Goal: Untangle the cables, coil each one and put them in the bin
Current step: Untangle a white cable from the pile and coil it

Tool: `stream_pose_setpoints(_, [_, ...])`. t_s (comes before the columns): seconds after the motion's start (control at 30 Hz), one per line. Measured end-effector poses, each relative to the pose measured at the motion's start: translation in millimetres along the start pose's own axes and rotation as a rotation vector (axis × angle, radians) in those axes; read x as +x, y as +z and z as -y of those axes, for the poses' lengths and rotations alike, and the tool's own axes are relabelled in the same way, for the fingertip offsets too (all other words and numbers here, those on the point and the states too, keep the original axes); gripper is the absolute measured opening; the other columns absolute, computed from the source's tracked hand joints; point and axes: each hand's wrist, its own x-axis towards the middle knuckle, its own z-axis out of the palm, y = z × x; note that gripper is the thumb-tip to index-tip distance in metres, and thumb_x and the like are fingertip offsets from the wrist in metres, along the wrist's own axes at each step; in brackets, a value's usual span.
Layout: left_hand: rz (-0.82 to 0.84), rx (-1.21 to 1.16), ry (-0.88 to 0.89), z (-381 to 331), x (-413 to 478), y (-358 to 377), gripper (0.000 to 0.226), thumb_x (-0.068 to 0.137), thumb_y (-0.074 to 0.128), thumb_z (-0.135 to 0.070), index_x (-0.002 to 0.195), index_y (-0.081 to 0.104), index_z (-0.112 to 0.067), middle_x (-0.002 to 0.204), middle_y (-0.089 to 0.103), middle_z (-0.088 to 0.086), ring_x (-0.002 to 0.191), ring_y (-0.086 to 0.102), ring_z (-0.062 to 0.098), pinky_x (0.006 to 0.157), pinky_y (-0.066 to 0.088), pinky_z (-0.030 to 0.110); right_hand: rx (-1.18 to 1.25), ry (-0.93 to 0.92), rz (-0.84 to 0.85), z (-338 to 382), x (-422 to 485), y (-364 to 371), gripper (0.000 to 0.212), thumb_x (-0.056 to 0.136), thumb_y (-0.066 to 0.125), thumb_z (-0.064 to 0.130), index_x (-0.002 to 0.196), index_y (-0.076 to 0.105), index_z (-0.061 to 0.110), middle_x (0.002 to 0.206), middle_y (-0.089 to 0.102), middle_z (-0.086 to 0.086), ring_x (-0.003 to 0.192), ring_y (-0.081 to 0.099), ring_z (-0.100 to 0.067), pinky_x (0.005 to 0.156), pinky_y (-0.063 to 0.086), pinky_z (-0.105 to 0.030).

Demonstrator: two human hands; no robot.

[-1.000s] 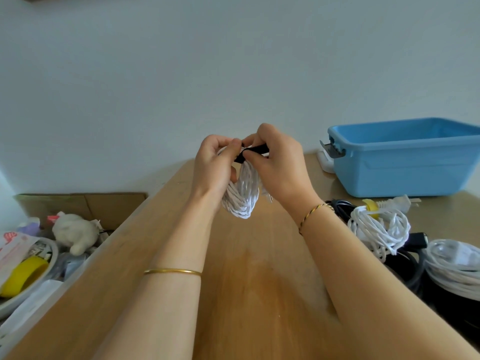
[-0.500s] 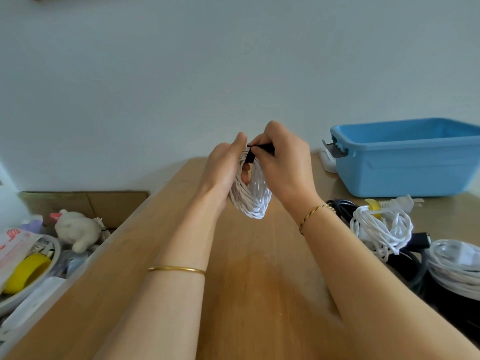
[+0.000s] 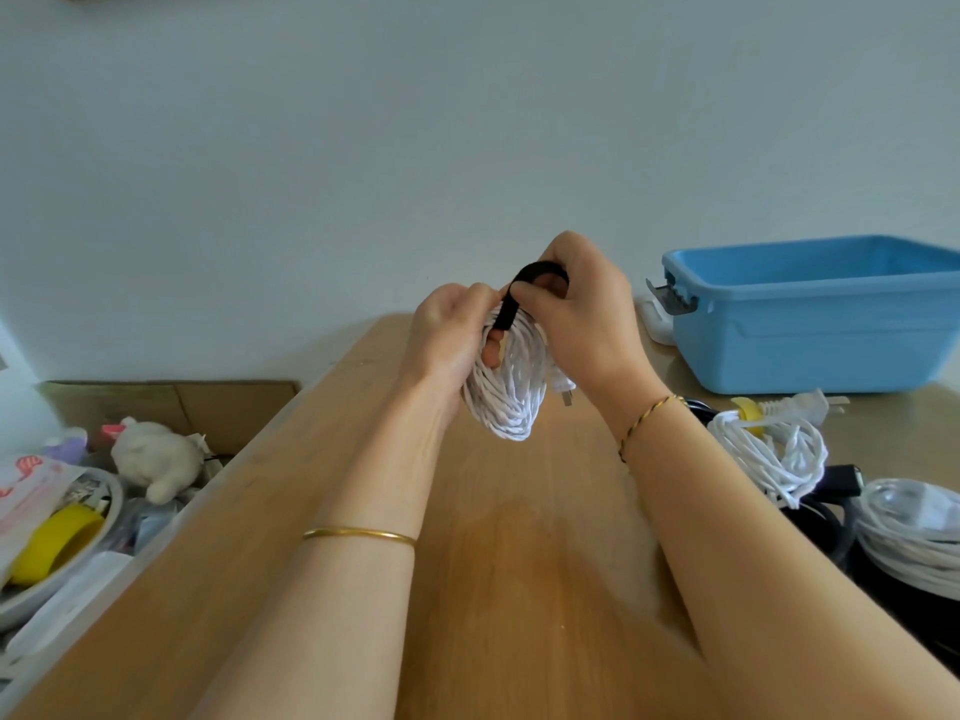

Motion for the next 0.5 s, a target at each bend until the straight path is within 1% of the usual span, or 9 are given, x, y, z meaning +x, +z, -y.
stream_pose_setpoints(0.1, [-0.034, 0.033, 0.028, 1.3, 0.1, 1.7, 0.022, 0.082, 0.050, -0.010, 0.063, 0.041, -0.010, 0.041, 0.042, 0.001, 0.047, 0.040, 0.021, 0.055, 0.035, 0.032, 0.009, 0.018, -0.002, 0.3, 0.5, 1.4, 0.012, 0.081, 0.064, 0.003, 0.083, 0.052, 0.000, 0.068, 0.051, 0.009, 0.069, 0.050, -0.012, 0.058, 0.037, -0.012])
stream_pose_setpoints(0.13, [-0.036, 0.043, 0.041, 2.0, -0.1, 2.2, 0.020, 0.082, 0.050, -0.010, 0.065, 0.040, -0.009, 0.041, 0.042, 0.000, 0.047, 0.040, 0.021, 0.054, 0.035, 0.031, 0.020, 0.029, 0.000, 0.2, 0.5, 1.6, 0.013, 0.081, 0.064, 0.003, 0.082, 0.051, 0.002, 0.067, 0.051, 0.009, 0.070, 0.050, -0.013, 0.059, 0.038, -0.014])
stream_pose_setpoints(0.2, [-0.031, 0.058, 0.059, 2.6, -1.2, 2.9, 0.015, 0.082, 0.049, -0.010, 0.068, 0.042, -0.008, 0.041, 0.042, 0.000, 0.049, 0.040, 0.021, 0.053, 0.035, 0.030, 0.035, 0.048, 0.008, 0.0, 1.0, 1.8, 0.014, 0.081, 0.064, 0.003, 0.082, 0.051, 0.005, 0.067, 0.050, 0.007, 0.070, 0.049, -0.015, 0.064, 0.040, -0.024])
stream_pose_setpoints(0.23, [-0.032, 0.061, 0.063, 2.6, -1.9, 3.2, 0.014, 0.083, 0.049, -0.009, 0.070, 0.042, -0.008, 0.041, 0.042, -0.001, 0.049, 0.041, 0.020, 0.052, 0.035, 0.029, 0.041, 0.056, 0.013, -0.1, 1.4, 1.9, 0.014, 0.080, 0.065, 0.002, 0.081, 0.051, 0.005, 0.067, 0.049, 0.006, 0.069, 0.048, -0.015, 0.064, 0.040, -0.026])
stream_pose_setpoints(0.3, [-0.032, 0.065, 0.065, 2.5, -3.0, 3.7, 0.012, 0.085, 0.049, -0.008, 0.074, 0.043, -0.009, 0.043, 0.042, -0.001, 0.049, 0.041, 0.020, 0.051, 0.035, 0.028, 0.053, 0.073, 0.023, -0.6, 1.9, 2.4, 0.013, 0.079, 0.065, 0.002, 0.081, 0.052, 0.005, 0.066, 0.048, 0.006, 0.065, 0.046, -0.012, 0.062, 0.038, -0.024])
stream_pose_setpoints(0.37, [-0.023, 0.077, 0.063, 3.2, -3.7, 3.9, 0.010, 0.086, 0.049, -0.009, 0.077, 0.044, -0.009, 0.043, 0.043, -0.001, 0.048, 0.041, 0.019, 0.050, 0.035, 0.026, 0.064, 0.089, 0.033, -2.1, 2.2, 3.2, 0.011, 0.079, 0.065, 0.002, 0.082, 0.054, 0.004, 0.067, 0.048, 0.004, 0.064, 0.044, -0.013, 0.062, 0.038, -0.025])
stream_pose_setpoints(0.5, [-0.006, 0.089, 0.058, 5.5, -3.7, 3.6, 0.015, 0.087, 0.049, -0.010, 0.074, 0.042, -0.009, 0.043, 0.044, -0.003, 0.047, 0.042, 0.017, 0.052, 0.036, 0.028, 0.118, 0.146, 0.048, -4.8, 1.4, 2.2, 0.016, 0.079, 0.065, 0.002, 0.074, 0.051, 0.010, 0.065, 0.045, 0.005, 0.060, 0.041, -0.010, 0.057, 0.035, -0.021])
